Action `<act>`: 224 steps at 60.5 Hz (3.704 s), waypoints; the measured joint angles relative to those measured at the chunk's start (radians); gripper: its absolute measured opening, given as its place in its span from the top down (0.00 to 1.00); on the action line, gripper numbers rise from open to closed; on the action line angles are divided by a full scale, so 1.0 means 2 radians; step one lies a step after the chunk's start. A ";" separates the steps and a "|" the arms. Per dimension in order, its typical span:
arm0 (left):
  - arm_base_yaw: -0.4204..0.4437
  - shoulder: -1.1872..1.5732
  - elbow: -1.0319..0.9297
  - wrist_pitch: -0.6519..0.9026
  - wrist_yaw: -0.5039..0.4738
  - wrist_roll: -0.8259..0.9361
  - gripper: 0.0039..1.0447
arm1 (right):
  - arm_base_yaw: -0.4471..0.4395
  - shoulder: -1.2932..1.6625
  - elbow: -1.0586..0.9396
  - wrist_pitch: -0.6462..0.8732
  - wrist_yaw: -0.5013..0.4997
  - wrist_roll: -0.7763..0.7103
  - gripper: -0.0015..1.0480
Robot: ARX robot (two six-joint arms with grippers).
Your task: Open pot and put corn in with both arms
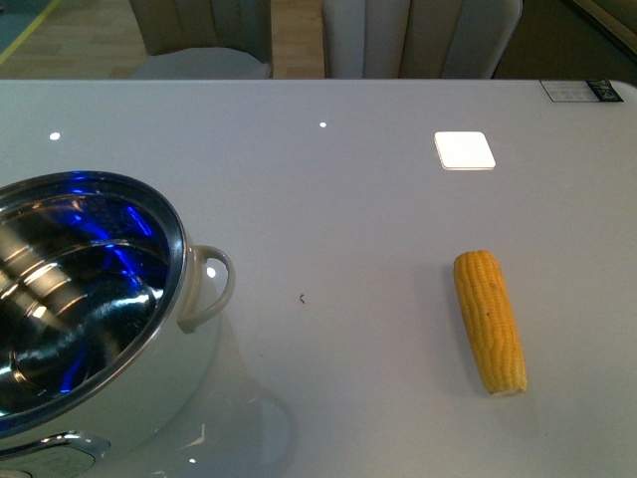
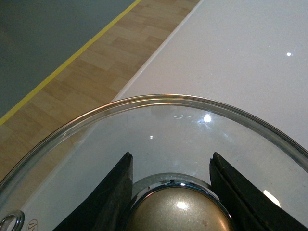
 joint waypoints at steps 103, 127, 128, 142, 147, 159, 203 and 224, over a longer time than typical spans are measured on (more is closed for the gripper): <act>-0.071 0.134 0.092 0.052 -0.068 -0.078 0.06 | 0.000 0.000 0.000 0.000 0.000 0.000 0.08; -0.064 -0.146 -0.034 -0.032 -0.030 -0.152 0.06 | 0.000 0.000 0.000 0.000 0.000 0.000 0.08; -0.065 -0.155 -0.037 -0.035 -0.030 -0.155 0.06 | 0.000 0.000 0.000 0.000 0.000 0.000 0.08; -0.094 -0.374 -0.128 -0.120 -0.031 -0.204 0.06 | 0.000 0.000 0.000 0.000 0.000 0.000 0.08; -0.098 -0.447 -0.158 -0.156 -0.024 -0.210 0.06 | 0.000 0.000 0.000 0.000 0.000 0.000 0.08; -0.097 -0.639 -0.215 -0.298 0.009 -0.214 0.06 | 0.000 0.000 0.000 0.000 0.000 0.000 0.08; -0.135 -0.865 -0.282 -0.409 0.109 -0.163 0.20 | 0.000 0.000 0.000 0.000 0.000 0.000 0.08; -0.265 -1.081 -0.282 -0.570 0.012 -0.126 0.84 | 0.000 0.000 0.000 0.000 0.001 0.000 0.08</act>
